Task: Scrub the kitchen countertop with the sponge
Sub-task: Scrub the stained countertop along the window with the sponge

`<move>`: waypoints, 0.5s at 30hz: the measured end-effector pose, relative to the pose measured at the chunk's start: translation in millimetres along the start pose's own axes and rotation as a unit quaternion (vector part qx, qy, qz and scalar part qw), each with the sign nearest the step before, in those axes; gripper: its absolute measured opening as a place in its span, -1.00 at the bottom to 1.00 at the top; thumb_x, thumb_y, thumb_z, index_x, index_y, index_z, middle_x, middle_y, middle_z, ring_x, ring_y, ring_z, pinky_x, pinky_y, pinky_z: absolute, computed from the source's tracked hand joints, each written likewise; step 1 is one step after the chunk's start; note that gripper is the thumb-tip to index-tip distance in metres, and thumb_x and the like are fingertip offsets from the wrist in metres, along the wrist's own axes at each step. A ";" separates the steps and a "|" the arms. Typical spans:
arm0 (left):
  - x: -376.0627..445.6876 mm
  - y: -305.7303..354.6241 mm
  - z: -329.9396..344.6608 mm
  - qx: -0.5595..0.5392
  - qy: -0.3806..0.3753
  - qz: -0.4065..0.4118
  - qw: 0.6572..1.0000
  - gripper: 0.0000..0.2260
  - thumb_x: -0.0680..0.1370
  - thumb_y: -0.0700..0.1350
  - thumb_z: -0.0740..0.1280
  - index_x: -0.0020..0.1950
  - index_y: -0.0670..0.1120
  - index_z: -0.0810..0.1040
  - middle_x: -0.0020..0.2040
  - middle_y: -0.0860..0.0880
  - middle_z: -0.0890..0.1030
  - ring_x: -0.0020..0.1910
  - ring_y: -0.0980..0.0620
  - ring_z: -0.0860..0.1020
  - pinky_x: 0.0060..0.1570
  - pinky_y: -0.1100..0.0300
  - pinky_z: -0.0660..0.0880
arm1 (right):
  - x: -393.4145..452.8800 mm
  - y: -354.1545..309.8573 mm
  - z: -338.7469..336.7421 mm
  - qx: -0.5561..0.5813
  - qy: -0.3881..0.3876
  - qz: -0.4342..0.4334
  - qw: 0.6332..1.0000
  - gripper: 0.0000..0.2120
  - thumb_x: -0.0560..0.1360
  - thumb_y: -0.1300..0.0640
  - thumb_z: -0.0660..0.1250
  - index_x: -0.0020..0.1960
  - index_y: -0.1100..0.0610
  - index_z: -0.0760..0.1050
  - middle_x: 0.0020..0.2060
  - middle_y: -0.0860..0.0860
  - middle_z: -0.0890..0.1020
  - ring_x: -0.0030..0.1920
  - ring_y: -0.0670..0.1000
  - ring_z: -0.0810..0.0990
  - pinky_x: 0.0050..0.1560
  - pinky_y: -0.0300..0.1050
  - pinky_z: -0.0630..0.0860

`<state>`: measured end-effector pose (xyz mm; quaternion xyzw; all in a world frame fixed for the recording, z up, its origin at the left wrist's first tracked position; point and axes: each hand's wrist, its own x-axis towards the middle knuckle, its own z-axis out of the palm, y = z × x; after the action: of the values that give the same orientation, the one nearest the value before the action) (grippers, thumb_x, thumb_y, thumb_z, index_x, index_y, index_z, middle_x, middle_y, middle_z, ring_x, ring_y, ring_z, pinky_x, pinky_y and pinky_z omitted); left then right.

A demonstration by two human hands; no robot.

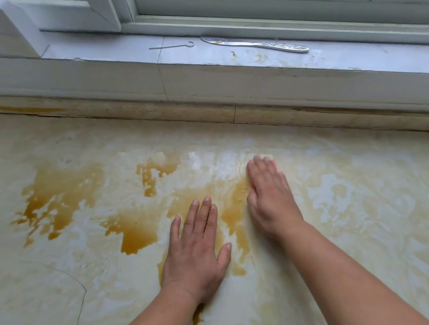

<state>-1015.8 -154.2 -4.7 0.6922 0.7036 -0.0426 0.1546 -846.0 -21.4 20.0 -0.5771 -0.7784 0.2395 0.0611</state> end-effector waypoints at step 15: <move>-0.8 1.3 -3.4 0.008 -0.006 -0.004 1.000 -0.27 0.59 0.31 -0.25 0.60 -0.01 -0.51 0.58 0.06 -0.57 0.57 0.03 -0.54 0.57 -0.15 -0.33 | 26.2 0.7 -6.6 0.000 0.008 -0.007 1.000 -0.37 0.64 0.16 0.09 0.67 0.01 0.00 0.67 -0.08 -0.04 0.64 -0.03 -0.20 0.61 0.00 -0.16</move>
<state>-1015.0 -153.9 -1.1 0.6906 0.7047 -0.0532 0.1534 -851.5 5.0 20.8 -0.5733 -0.7821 0.2344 0.0685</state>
